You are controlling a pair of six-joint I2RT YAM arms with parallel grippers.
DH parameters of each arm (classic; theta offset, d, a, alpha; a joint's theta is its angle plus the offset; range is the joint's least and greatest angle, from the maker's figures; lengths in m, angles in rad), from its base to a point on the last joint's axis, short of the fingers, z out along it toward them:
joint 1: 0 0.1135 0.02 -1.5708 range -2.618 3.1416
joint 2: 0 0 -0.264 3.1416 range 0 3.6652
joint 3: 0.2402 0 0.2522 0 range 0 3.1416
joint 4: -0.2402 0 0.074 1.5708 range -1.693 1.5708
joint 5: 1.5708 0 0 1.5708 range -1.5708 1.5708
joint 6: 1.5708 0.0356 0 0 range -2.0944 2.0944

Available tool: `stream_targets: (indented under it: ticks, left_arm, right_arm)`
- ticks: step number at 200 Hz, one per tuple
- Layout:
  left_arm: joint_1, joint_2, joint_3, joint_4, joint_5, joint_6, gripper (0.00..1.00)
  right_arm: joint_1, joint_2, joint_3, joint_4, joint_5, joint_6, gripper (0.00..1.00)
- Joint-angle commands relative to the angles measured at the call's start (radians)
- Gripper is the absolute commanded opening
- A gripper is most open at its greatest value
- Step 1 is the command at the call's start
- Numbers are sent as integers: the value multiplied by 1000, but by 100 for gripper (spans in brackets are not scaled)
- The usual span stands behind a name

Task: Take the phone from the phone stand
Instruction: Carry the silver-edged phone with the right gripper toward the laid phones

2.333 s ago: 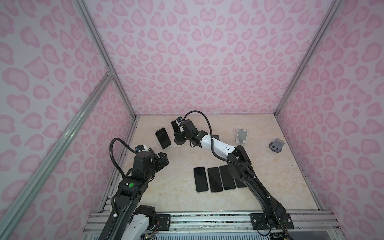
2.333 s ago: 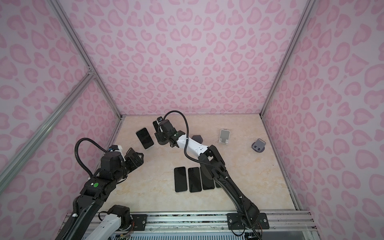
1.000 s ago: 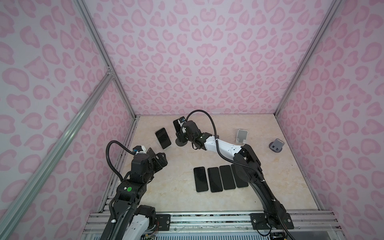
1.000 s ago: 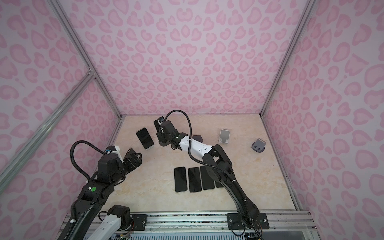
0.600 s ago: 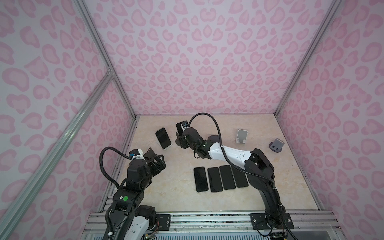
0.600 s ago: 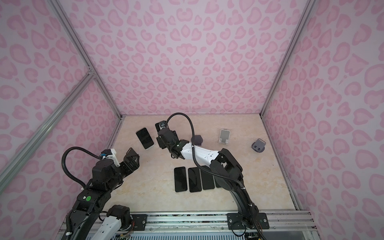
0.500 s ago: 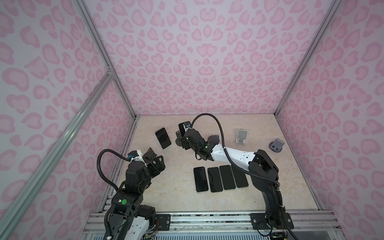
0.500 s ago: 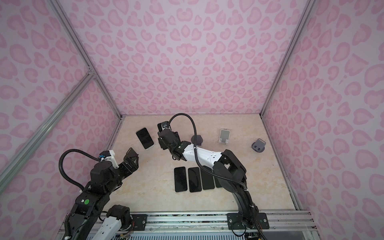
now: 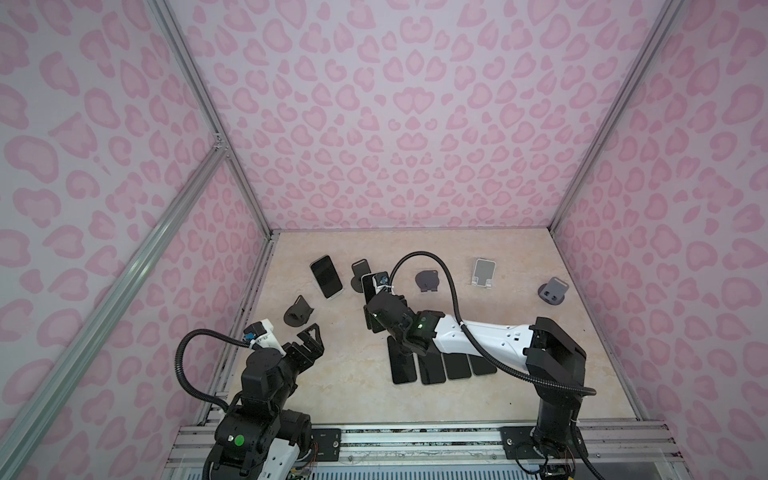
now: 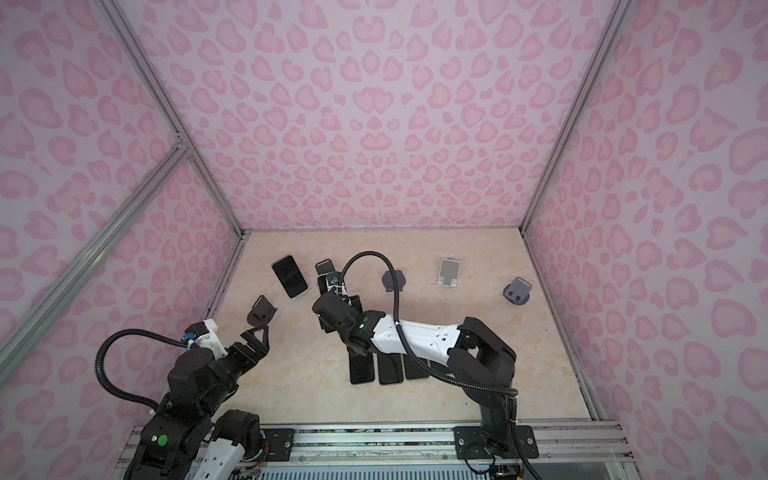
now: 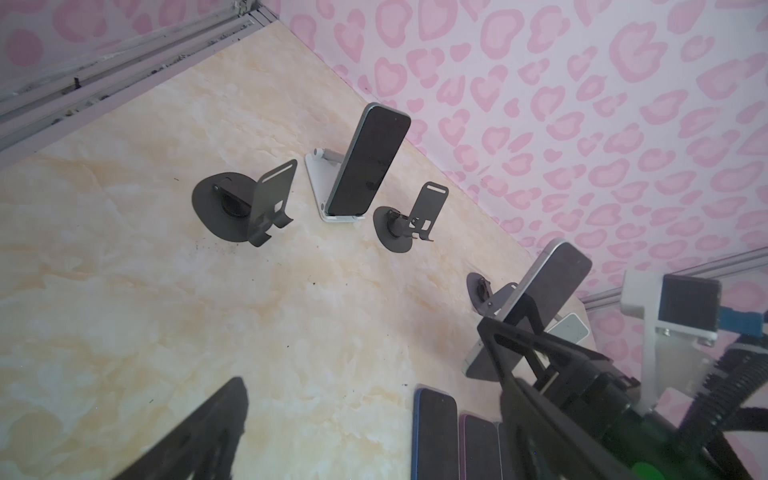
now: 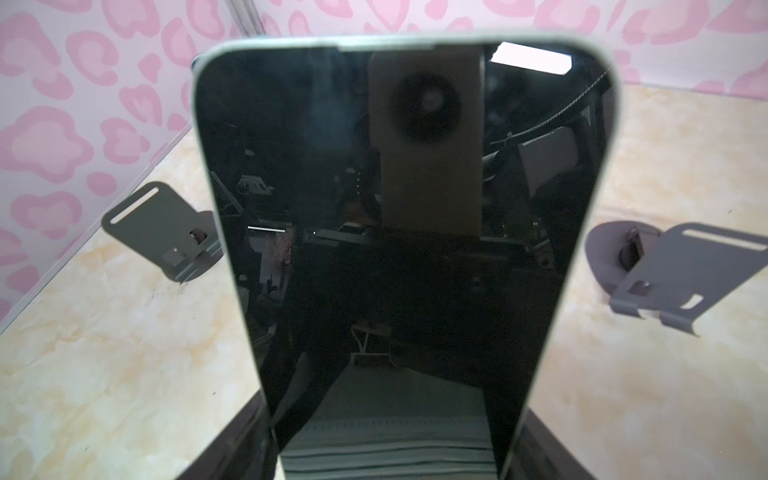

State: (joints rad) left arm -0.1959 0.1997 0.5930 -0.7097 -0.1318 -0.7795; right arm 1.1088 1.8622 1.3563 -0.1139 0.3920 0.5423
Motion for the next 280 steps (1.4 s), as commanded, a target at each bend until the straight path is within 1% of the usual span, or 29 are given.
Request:
stream_targets:
  ticks: [1, 23, 38, 62, 88, 136, 168, 192, 229, 280]
  left_arm:
    - [2, -45, -6, -8, -65, -28, 98]
    - [2, -76, -11, -6, -69, -32, 99]
    - [1, -84, -14, -9, -68, -36, 99]
    - [2, -93, -20, -19, -57, -51, 99]
    - [1, -111, -23, -29, -46, -57, 99]
    - [2, -144, -32, -36, -34, -84, 100]
    - [1, -136, -51, -7, 1, -110, 100]
    - [2, -113, -55, 16, 28, -116, 100]
    - [2, -84, -54, 19, 43, -115, 100]
    - [1, -91, -59, 23, 41, -119, 100]
  right_arm:
    - [27, 9, -12, -46, 23, 101, 66]
    - [59, 31, -11, -92, 22, 171, 66]
    - [87, 63, 7, -143, 62, 228, 66]
    - [113, 101, 36, -212, 80, 286, 66]
    - [132, 122, 58, -279, 56, 328, 66]
    - [171, 171, 76, -345, -7, 409, 65]
    - [196, 192, 89, -344, -10, 424, 65]
    - [199, 205, 87, -333, -36, 439, 65]
    - [201, 224, 104, -356, -44, 432, 66]
    - [204, 256, 121, -363, -76, 445, 66]
